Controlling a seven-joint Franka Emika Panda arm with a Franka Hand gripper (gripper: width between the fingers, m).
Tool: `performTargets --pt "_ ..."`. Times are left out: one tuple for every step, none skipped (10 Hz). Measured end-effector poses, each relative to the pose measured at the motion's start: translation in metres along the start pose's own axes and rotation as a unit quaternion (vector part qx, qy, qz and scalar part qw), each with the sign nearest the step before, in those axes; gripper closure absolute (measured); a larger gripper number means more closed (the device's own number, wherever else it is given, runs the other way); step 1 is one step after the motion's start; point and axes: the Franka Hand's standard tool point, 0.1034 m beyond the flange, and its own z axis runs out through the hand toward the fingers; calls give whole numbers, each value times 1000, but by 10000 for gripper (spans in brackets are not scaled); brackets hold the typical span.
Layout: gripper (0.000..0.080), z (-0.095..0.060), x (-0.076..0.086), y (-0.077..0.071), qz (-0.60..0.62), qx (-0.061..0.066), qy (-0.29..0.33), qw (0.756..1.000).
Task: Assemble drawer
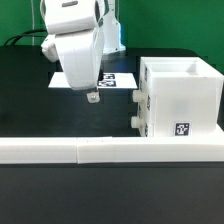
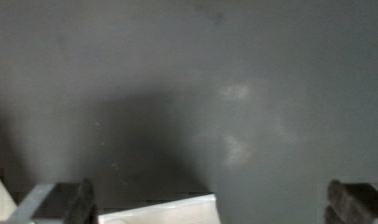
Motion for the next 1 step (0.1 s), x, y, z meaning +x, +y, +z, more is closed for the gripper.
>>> performTargets --pt "150 1 0 0 -1 1 0 1000"
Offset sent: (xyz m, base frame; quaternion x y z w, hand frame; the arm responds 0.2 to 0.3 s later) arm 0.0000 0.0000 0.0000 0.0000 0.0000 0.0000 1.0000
